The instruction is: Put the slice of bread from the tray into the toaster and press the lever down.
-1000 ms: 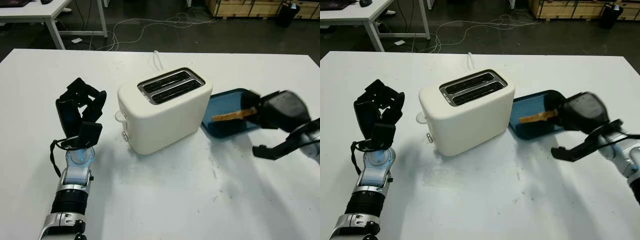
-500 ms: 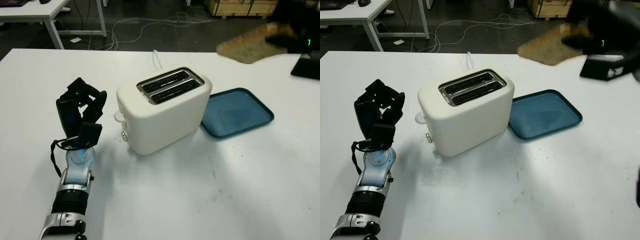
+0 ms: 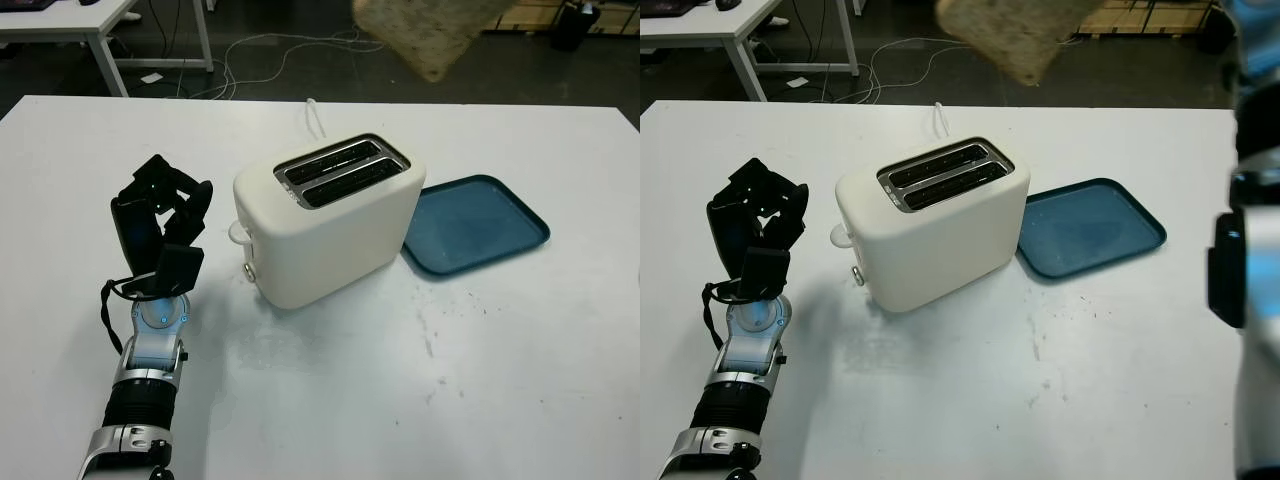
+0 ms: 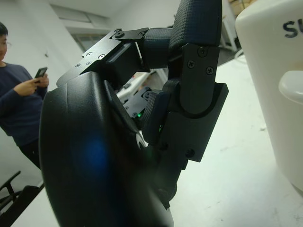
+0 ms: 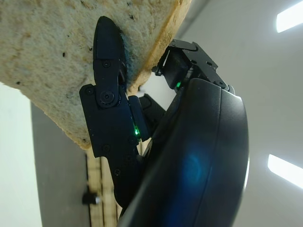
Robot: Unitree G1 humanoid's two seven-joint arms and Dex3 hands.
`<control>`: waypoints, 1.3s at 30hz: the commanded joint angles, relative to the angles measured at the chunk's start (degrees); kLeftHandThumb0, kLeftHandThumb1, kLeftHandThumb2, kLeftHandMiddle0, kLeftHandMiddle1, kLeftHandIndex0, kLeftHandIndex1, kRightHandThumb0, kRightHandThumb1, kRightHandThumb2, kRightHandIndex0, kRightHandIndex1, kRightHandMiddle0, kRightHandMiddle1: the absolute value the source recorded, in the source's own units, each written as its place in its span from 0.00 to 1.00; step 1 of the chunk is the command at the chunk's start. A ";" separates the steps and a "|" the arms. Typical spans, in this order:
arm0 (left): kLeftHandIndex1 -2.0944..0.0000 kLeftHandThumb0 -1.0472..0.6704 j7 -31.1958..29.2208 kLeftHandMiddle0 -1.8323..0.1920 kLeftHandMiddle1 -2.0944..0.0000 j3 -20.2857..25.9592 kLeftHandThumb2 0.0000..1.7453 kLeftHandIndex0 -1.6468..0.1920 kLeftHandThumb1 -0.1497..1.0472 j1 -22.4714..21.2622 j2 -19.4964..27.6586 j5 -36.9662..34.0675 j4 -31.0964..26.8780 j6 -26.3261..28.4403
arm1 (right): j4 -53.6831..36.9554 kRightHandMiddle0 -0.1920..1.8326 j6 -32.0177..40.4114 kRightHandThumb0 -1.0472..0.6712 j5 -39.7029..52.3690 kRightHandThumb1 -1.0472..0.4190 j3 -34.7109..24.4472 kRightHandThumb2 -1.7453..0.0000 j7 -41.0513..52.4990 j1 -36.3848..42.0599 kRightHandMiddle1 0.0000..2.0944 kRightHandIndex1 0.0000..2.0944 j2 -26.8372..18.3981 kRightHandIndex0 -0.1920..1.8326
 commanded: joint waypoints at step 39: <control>0.30 0.06 -0.05 0.36 0.21 0.06 0.17 0.41 0.89 0.95 -0.13 -0.71 -0.21 -0.77 | 2.37 0.45 -0.58 0.36 -1.38 0.09 6.22 0.74 15.53 8.35 0.83 0.83 4.00 0.59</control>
